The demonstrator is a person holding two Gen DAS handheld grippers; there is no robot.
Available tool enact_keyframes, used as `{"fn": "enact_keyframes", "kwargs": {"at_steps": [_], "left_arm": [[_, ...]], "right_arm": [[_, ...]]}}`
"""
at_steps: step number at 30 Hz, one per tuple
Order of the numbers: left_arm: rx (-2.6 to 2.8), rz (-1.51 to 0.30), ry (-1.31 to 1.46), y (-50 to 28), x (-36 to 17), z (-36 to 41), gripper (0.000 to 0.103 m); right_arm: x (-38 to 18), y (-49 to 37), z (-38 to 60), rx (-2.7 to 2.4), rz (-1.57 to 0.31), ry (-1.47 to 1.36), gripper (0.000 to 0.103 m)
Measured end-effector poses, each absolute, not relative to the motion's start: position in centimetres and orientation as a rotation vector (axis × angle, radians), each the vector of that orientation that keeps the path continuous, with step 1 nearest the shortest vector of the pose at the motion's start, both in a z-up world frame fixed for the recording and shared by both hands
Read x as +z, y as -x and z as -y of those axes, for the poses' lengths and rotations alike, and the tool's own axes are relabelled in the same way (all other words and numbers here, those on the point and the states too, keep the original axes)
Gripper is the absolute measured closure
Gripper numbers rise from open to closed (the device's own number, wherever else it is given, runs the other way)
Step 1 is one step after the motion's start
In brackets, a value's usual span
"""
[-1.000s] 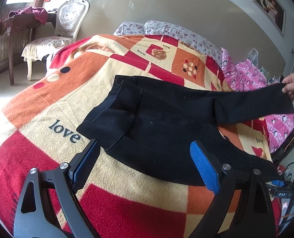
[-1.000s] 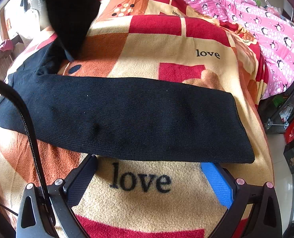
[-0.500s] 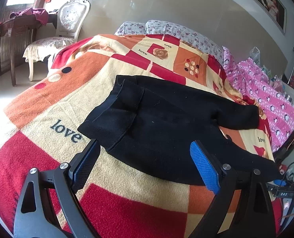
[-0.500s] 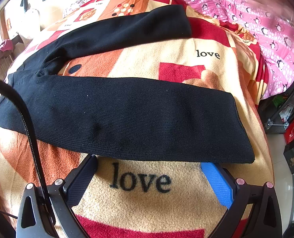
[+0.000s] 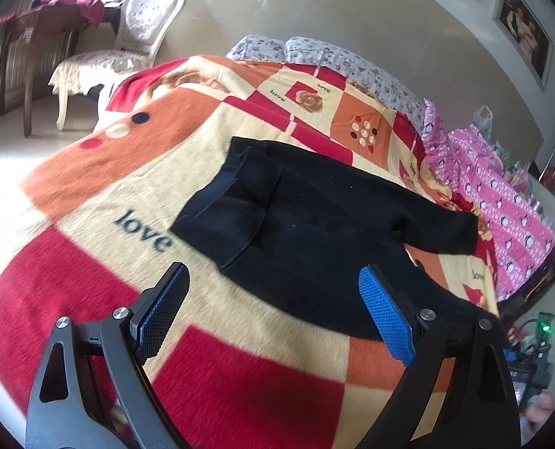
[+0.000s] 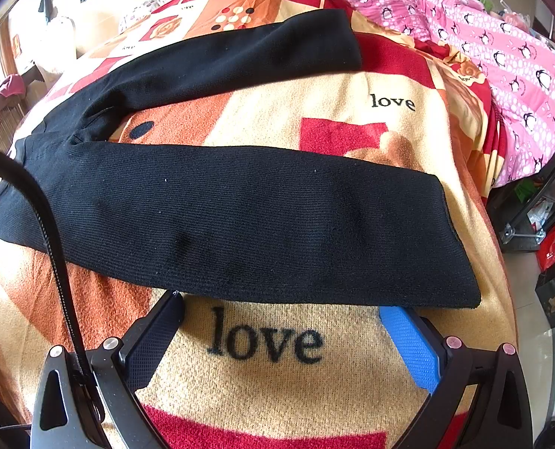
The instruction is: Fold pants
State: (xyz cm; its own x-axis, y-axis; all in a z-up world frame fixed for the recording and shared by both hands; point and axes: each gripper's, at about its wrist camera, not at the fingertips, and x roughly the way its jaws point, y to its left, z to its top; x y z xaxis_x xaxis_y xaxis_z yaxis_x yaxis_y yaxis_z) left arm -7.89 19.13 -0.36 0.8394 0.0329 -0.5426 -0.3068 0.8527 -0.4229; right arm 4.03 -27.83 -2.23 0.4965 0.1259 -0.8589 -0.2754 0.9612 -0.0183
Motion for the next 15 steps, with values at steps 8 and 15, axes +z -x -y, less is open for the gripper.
{"fn": "enact_keyframes", "kwargs": {"at_steps": [8,15], "left_arm": [[0.092,-0.667,0.766,8.6,-3.1,-23.7,0.011],[0.08,-0.672,0.782,2.6,-3.6,-24.0,0.011]], "right_arm": [[-2.1,-4.3,27.5,0.234,-1.027,0.154,0.0],[-2.2,-4.0,27.7,0.237,-1.019,0.152,0.0]]}}
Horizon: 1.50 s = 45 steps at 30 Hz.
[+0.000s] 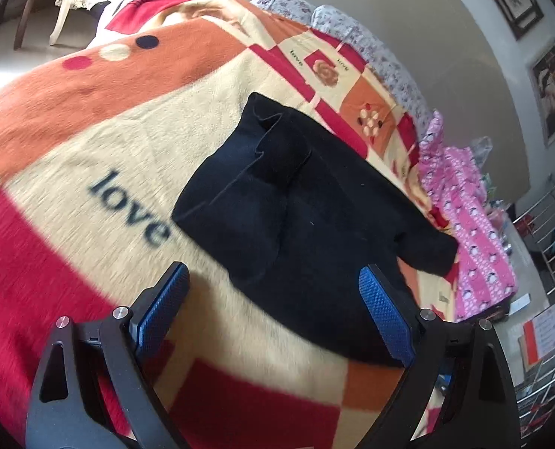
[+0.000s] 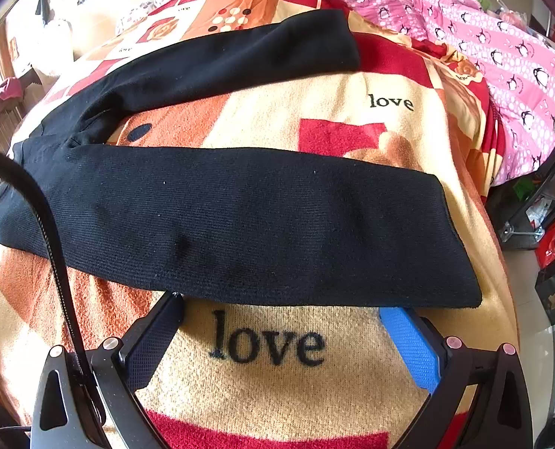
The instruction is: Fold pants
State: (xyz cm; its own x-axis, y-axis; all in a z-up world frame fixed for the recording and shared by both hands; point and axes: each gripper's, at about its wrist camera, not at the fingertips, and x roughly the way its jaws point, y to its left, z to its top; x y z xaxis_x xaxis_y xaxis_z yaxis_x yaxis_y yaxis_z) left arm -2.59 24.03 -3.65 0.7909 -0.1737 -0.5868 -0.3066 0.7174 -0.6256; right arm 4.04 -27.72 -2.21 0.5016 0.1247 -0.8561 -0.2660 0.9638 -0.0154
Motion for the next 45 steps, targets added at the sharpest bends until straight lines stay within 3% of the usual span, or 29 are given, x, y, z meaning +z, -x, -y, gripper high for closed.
{"fn": "enact_keyframes", "kwargs": {"at_steps": [7,9,10,11,12,14,15,16,19,24,29,33,36,38,40,42,43,45], "left_arm": [[0.1,-0.615,0.845,0.2,-3.9,-25.4,0.011],[0.117,-0.625,0.819,0.3,-3.9,-25.2,0.031],[0.112,-0.647,0.825,0.3,-4.3,-25.2,0.064],[0.119,-0.68,0.847,0.1,-4.9,-25.4,0.079],[0.12,-0.678,0.876,0.3,-5.2,-25.8,0.08],[0.128,-0.651,0.885,0.8,-5.1,-26.0,0.084],[0.138,-0.641,0.867,1.1,-4.9,-25.8,0.086],[0.141,-0.631,0.846,1.2,-4.6,-25.6,0.086],[0.171,-0.595,0.73,1.5,-3.3,-24.1,0.087],[0.195,-0.566,0.599,1.4,-2.4,-22.5,0.088],[0.203,-0.592,0.607,0.7,-3.0,-22.6,0.088],[0.202,-0.629,0.664,0.2,-3.7,-23.2,0.086],[0.189,-0.633,0.698,0.3,-4.0,-23.6,0.086],[0.187,-0.615,0.7,0.4,-3.9,-23.6,0.086],[0.189,-0.606,0.689,0.4,-3.7,-23.5,0.086],[0.193,-0.607,0.683,0.5,-3.6,-23.5,0.087],[0.172,-0.605,0.685,0.6,-3.4,-23.5,0.093],[0.208,-0.591,0.678,1.6,-2.9,-23.5,0.094]], "right_arm": [[-2.2,-4.1,27.7,0.236,-1.024,0.153,0.0],[-2.1,-4.0,27.7,0.236,-1.025,0.153,0.0],[-2.1,-4.1,27.7,0.238,-1.028,0.153,0.0],[-2.1,-4.3,27.7,0.251,-1.042,0.155,0.0],[-1.9,-4.6,27.9,0.269,-1.063,0.155,0.002],[-0.5,-4.5,29.6,0.312,-1.059,0.074,0.035],[0.7,-4.2,31.4,0.332,-1.031,-0.022,0.037],[1.9,-3.9,33.5,0.338,-0.994,-0.129,0.035],[3.9,-3.2,39.4,0.224,-0.915,-0.359,0.016],[1.4,-4.2,44.4,0.261,-1.008,-0.75,0.02],[-1.2,-6.1,43.5,0.246,-1.175,-0.841,0.026],[-1.5,-6.9,42.7,0.275,-1.105,-0.86,0.027],[-2.3,-6.9,42.5,0.276,-1.048,-0.858,0.046],[-2.8,-6.4,42.9,0.245,-1.011,-0.86,0.07],[-3.2,-5.8,43.1,0.218,-0.984,-0.833,0.087],[-3.5,-5.0,43.2,0.229,-0.935,-0.795,0.095],[-3.5,-4.8,43.2,0.232,-0.924,-0.784,0.097],[-3.1,-4.6,43.1,0.244,-0.901,-0.77,0.098]]}}
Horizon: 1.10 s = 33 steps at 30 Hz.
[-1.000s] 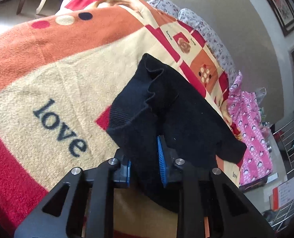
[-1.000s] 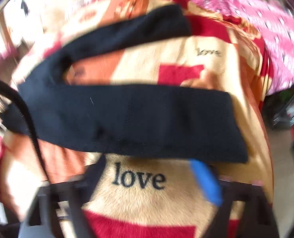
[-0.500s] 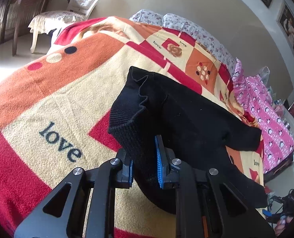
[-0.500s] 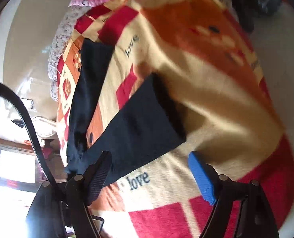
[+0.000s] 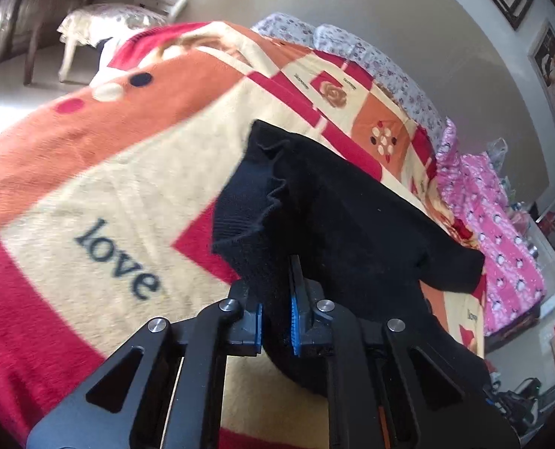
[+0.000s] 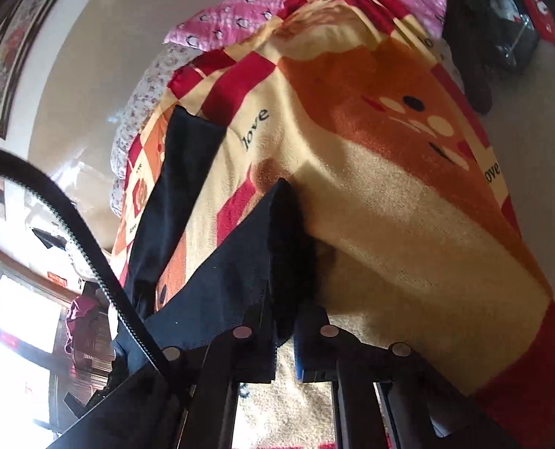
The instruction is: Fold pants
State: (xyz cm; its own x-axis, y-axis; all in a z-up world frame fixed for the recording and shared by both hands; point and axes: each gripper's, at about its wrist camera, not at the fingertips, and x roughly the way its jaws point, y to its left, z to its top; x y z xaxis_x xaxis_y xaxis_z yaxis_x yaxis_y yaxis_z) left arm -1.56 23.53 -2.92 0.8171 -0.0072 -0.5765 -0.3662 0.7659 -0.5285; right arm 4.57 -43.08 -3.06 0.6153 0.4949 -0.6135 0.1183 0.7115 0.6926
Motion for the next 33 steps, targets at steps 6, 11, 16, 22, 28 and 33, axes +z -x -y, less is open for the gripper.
{"fn": "enact_keyframes", "kwargs": {"at_steps": [6,11,16,22,28,33], "left_arm": [[0.317,-0.56,0.727,8.1,-2.2,-26.7,0.095],[0.392,-0.633,0.827,12.6,-4.0,-31.4,0.095],[0.435,-0.671,0.698,12.9,-3.5,-30.9,0.082],[0.658,-0.563,0.603,14.5,-0.9,-33.1,0.077],[0.426,-0.465,0.428,11.7,2.9,-24.9,0.064],[0.176,-0.534,0.324,8.7,0.1,-16.1,0.064]], "right_arm": [[0.7,-3.2,40.9,0.324,-0.912,-0.635,0.099],[0.1,-1.3,37.9,0.406,-1.072,-0.641,0.099],[-2.7,-1.0,37.1,0.341,-1.173,-0.65,0.101],[2.4,-3.1,38.6,0.117,-0.966,-0.511,0.091],[3.3,-11.5,34.9,0.469,-0.888,-0.674,0.051],[2.3,-19.4,28.6,0.537,-0.922,-0.253,0.051]]}}
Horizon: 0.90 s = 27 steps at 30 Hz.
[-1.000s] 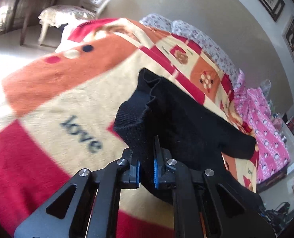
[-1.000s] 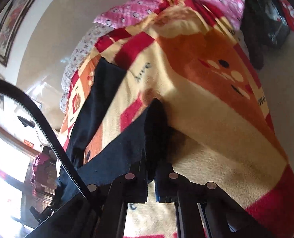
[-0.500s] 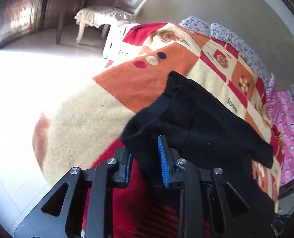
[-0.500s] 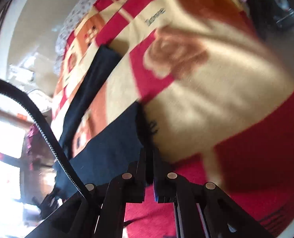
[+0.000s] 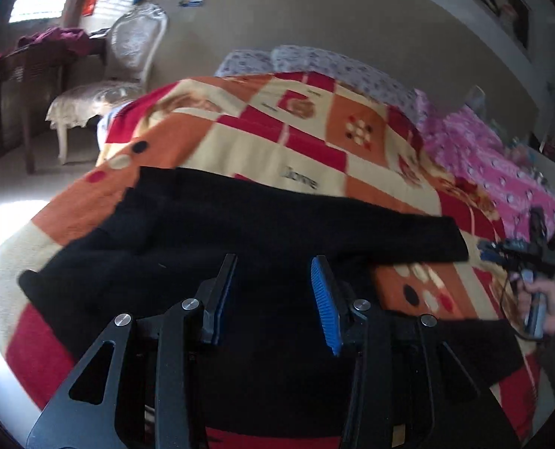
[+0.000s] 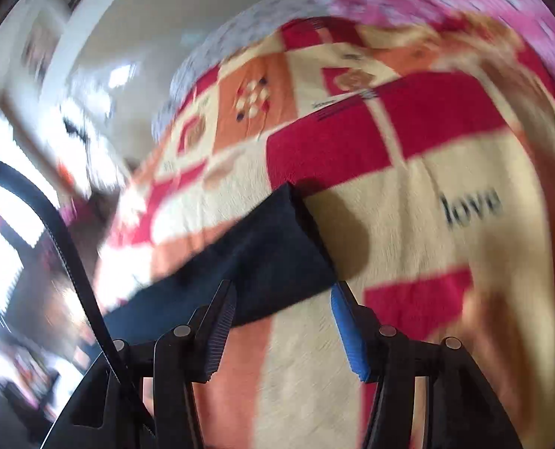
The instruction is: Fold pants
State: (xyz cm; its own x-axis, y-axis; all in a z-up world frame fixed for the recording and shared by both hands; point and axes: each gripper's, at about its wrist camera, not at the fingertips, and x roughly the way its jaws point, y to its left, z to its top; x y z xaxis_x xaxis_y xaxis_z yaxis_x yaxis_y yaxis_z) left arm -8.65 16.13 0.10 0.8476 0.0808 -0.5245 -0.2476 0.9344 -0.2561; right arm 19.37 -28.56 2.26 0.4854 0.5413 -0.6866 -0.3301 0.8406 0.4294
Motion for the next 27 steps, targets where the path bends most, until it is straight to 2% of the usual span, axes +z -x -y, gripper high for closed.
{"fn": "enact_keyframes", "kwargs": {"at_steps": [4,6,9,12,13,16,22,25,27], "left_arm": [[0.193,-0.586,0.206,7.5,-1.8,-13.7,0.064],[0.202,-0.587,0.203,7.5,-2.0,-13.9,0.064],[0.2,-0.619,0.235,7.0,-2.3,-14.5,0.064],[0.204,-0.631,0.274,7.1,-2.4,-15.0,0.064],[0.207,-0.632,0.283,7.1,-2.4,-15.0,0.064],[0.211,-0.633,0.298,7.1,-2.5,-15.2,0.064],[0.208,-0.627,0.322,7.3,-2.4,-15.7,0.064],[0.203,-0.626,0.347,7.4,-2.5,-16.1,0.064],[0.194,-0.626,0.365,7.5,-2.5,-16.4,0.064]], "right_arm": [[0.4,-21.8,26.8,0.611,-1.015,-0.056,0.053],[-0.4,-22.7,26.4,0.57,-0.995,0.018,0.053],[-1.6,-23.7,26.8,0.606,-0.991,-0.011,0.055],[-2.4,-23.6,26.1,0.636,-0.97,-0.007,0.072],[-2.6,-23.2,26.3,0.64,-0.972,-0.007,0.097],[-1.6,-22.0,26.1,0.66,-0.958,-0.034,0.097],[4.5,-16.8,28.4,0.621,-0.919,-0.119,0.097],[5.9,-15.1,29.7,0.578,-0.969,-0.145,0.097],[5.0,-14.9,30.2,0.531,-1.031,-0.155,0.097]]}}
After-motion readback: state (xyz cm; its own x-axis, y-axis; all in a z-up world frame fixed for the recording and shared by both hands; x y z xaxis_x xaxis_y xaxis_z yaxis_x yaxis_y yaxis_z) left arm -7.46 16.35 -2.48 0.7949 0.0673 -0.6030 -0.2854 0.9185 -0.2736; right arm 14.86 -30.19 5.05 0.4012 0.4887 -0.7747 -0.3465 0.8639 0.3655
